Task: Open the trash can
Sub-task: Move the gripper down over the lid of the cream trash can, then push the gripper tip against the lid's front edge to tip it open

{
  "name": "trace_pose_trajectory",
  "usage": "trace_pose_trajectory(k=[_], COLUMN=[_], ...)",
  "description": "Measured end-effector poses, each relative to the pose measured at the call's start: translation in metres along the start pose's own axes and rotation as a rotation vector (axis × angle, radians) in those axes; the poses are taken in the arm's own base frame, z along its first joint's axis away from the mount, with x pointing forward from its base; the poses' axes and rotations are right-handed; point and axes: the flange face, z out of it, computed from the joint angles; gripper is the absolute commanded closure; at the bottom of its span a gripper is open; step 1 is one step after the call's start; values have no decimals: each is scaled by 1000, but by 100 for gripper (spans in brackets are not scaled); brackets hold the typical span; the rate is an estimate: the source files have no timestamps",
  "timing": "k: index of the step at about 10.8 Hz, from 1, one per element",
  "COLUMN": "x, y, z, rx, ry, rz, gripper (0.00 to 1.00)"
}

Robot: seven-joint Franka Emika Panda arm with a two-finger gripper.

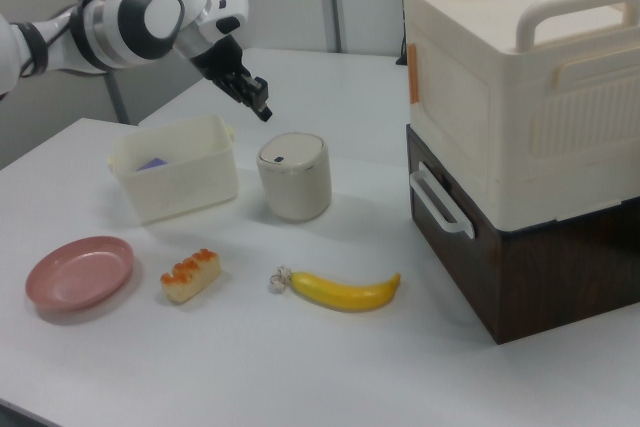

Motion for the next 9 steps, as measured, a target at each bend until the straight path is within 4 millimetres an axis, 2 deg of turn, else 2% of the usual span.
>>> trace_pose_trajectory(k=[2,5,7,9], x=[4,-16,-18,-10], y=[-14,-62,-78,-82], z=[25,93,109,109], rx=[-42,-158,-165,-163], ry=[77,96,94,109], rz=[88,81,64,69], gripper=[100,100,100,100])
